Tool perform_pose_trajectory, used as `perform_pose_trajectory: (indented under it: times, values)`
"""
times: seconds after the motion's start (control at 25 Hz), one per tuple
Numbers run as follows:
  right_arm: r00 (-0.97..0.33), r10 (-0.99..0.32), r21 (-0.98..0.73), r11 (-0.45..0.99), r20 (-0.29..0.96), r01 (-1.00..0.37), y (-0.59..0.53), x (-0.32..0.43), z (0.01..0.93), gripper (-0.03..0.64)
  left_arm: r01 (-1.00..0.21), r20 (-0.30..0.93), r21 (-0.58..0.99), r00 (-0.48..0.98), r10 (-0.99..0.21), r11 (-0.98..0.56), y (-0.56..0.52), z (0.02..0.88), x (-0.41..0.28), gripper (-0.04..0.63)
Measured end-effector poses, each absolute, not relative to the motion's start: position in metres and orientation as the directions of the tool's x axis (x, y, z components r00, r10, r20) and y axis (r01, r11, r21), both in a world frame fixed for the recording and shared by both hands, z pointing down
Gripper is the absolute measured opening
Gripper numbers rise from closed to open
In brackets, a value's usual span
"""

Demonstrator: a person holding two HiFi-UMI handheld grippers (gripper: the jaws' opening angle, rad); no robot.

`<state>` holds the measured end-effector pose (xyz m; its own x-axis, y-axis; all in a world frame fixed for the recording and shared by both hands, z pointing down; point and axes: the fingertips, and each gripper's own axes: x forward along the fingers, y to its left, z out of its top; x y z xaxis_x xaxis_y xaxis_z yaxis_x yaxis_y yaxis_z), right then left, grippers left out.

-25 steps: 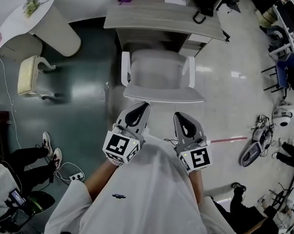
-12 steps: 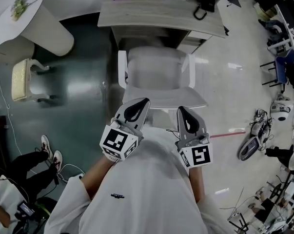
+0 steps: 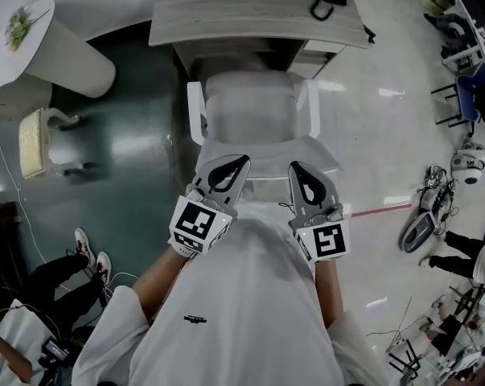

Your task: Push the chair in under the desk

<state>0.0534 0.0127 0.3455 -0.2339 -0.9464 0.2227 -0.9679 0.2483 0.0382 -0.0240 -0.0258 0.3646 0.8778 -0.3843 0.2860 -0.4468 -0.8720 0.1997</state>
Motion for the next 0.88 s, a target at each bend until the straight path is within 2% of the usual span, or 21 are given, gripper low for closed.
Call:
perform_pose_trajectory:
  times: [0.32,0.44,0.6,0.88]
  values:
    - [-0.315,-0.923,-0.046,0.313,0.222,-0.949,0.008,0.064,0.361,0.014,-0.446,0.354,0.156,0.858,-0.371,-0.881,-0.029,0.381,-0.011,0.012]
    - [-0.342,-0.907,-0.043,0.342,0.248,-0.939,0.002,0.059,0.369,0.059,-0.434,0.383,0.151,0.854,-0.352,-0.888,-0.027,0.389,-0.016,0.058]
    - [-0.382,-0.877,-0.034,0.390,0.292,-0.920,0.000,0.053,0.383,0.078,-0.394,0.441,0.141,0.847,-0.299,-0.908,-0.018,0.408,-0.021,0.106]
    - [-0.443,-0.785,0.019,0.499,0.432,-0.866,0.011,0.038,0.418,0.140,-0.281,0.558,0.092,0.809,-0.184,-0.955,0.005,0.447,-0.021,0.187]
